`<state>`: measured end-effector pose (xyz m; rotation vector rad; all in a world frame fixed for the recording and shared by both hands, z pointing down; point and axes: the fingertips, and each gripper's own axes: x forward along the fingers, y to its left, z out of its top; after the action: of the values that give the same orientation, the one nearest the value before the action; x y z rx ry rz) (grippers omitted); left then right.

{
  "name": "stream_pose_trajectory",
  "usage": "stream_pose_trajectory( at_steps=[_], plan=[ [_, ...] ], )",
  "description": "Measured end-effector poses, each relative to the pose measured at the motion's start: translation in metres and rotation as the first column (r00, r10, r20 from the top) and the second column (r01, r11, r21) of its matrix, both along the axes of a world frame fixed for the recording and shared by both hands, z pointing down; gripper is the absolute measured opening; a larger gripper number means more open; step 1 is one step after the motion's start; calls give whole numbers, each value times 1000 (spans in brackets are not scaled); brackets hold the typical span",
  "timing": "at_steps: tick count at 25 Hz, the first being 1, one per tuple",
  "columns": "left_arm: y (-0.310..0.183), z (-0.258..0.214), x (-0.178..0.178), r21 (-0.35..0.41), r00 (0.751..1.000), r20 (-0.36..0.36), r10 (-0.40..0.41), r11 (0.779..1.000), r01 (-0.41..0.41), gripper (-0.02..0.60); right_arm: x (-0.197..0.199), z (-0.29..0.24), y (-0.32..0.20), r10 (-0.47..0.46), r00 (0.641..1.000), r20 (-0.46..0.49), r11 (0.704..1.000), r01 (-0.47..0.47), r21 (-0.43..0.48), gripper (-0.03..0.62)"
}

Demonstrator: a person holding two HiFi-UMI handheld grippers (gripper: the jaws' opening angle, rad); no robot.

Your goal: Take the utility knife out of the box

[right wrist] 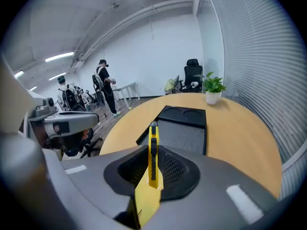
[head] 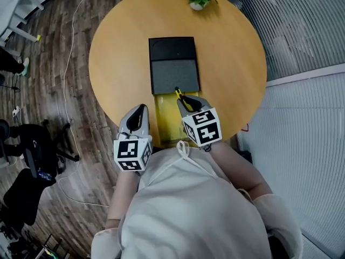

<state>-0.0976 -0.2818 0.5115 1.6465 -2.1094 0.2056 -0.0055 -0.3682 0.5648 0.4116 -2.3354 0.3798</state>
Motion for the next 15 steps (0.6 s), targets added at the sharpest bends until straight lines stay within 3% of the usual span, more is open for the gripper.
stream_pose_trajectory(
  at_steps=[7, 15],
  plan=[
    [-20, -70, -13, 125, 995, 94, -23, 992, 11, 6, 1, -93, -30, 20, 977, 211, 988, -51, 144, 63],
    [-43, -141, -6, 257, 986, 169, -9, 966, -35, 6, 9, -174, -49, 27, 915, 402, 969, -122, 214, 63]
  ],
)
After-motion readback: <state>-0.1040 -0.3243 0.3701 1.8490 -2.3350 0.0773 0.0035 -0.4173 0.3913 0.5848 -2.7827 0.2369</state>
